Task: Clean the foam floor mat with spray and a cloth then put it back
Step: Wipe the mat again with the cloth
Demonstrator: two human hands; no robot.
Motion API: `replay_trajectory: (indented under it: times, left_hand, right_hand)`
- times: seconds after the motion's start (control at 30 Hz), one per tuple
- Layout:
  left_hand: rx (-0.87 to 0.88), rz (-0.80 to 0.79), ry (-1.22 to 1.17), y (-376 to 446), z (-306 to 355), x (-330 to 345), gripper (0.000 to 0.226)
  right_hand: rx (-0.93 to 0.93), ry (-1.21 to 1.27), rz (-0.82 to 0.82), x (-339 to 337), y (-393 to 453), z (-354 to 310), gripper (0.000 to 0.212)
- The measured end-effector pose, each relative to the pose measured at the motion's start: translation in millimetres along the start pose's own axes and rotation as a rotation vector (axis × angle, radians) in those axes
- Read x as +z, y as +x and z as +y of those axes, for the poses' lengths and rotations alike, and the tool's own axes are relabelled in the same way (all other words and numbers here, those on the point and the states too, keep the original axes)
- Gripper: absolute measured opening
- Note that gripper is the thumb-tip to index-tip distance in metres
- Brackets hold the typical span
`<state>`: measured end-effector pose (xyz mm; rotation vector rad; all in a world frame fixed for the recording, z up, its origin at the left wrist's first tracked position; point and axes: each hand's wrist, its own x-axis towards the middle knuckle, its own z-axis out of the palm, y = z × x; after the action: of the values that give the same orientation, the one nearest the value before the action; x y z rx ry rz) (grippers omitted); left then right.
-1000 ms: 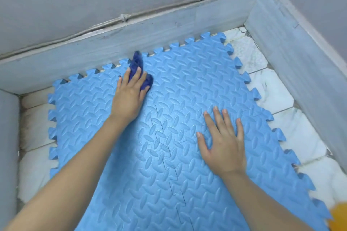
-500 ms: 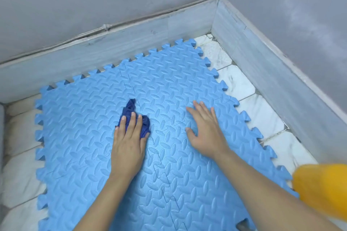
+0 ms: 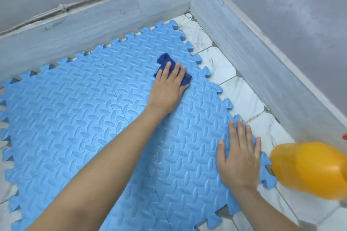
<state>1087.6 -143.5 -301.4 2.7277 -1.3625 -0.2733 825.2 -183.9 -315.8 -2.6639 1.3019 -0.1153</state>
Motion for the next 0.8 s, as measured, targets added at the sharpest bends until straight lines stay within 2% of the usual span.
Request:
replay_trajectory:
  times: [0.07,0.1,0.17,0.27,0.37,0.43,0.57,0.63,0.7,0.8]
  left_hand:
    - [-0.107,-0.03,-0.079,43.8,3.9,-6.0,0.058]
    - [-0.108,-0.034,-0.082,46.6,12.1,-5.1,0.057]
    - [0.05,-0.011,-0.02,17.1,29.8,1.0,0.058]
    - [0.375,0.035,0.029,-83.8,41.6,17.5,0.057]
    - [0.511,-0.001,0.045,-115.5,29.5,27.5,0.058]
    - [0.481,0.026,0.093,-84.5,27.8,24.5,0.058]
    - [0.144,0.013,-0.045,0.5,42.9,8.7,0.058]
    - [0.06,0.041,-0.091,5.0,57.8,13.2,0.055]
    - [0.144,0.061,-0.103,-26.7,67.5,21.0,0.055]
    - [0.284,0.042,-0.076,-121.6,51.1,30.0,0.056]
  right_hand:
    - [-0.011,0.003,-0.002,-0.2,6.0,-1.4,0.063]
    - [-0.011,-0.001,-0.002,-0.1,7.9,-0.3,0.063]
    - [-0.006,-0.013,0.004,-0.5,7.3,2.1,0.063]
    - [0.001,-0.013,0.009,0.4,5.1,2.5,0.062]
    - [0.004,-0.008,0.024,0.0,7.3,-0.1,0.062]
    - [0.002,-0.012,0.034,0.8,6.3,-0.5,0.061]
    - [-0.001,-0.002,0.024,0.5,6.8,-2.3,0.06]
    - [-0.005,-0.008,0.023,1.7,6.5,-0.5,0.06]
    - [-0.012,-0.013,0.018,1.2,6.5,1.8,0.06]
    - [-0.022,-0.01,0.03,1.4,6.8,2.5,0.06]
